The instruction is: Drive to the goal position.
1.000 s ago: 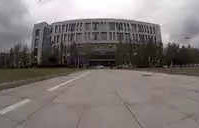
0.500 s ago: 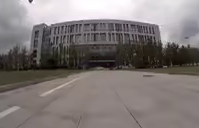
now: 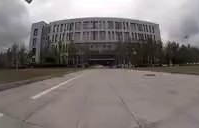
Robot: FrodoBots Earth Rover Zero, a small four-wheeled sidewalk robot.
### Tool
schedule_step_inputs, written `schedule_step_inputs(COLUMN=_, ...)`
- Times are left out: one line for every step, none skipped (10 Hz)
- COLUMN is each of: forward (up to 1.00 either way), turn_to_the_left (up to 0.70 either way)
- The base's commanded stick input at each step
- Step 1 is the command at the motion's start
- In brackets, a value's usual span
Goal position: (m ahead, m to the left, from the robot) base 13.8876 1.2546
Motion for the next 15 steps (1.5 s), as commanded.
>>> schedule_step_inputs(forward=0.70, turn_to_the_left=0.00)
schedule_step_inputs(forward=0.70, turn_to_the_left=0.00)
schedule_step_inputs(forward=0.70, turn_to_the_left=0.00)
schedule_step_inputs(forward=0.70, turn_to_the_left=0.00)
schedule_step_inputs(forward=0.70, turn_to_the_left=0.00)
schedule_step_inputs(forward=0.70, turn_to_the_left=0.00)
schedule_step_inputs(forward=0.70, turn_to_the_left=0.00)
schedule_step_inputs(forward=0.70, turn_to_the_left=0.00)
schedule_step_inputs(forward=0.70, turn_to_the_left=0.00)
schedule_step_inputs(forward=0.70, turn_to_the_left=0.00)
schedule_step_inputs(forward=0.70, turn_to_the_left=0.00)
schedule_step_inputs(forward=0.70, turn_to_the_left=0.00)
schedule_step_inputs(forward=0.70, turn_to_the_left=0.00)
schedule_step_inputs(forward=0.70, turn_to_the_left=0.00)
schedule_step_inputs(forward=0.70, turn_to_the_left=0.00)
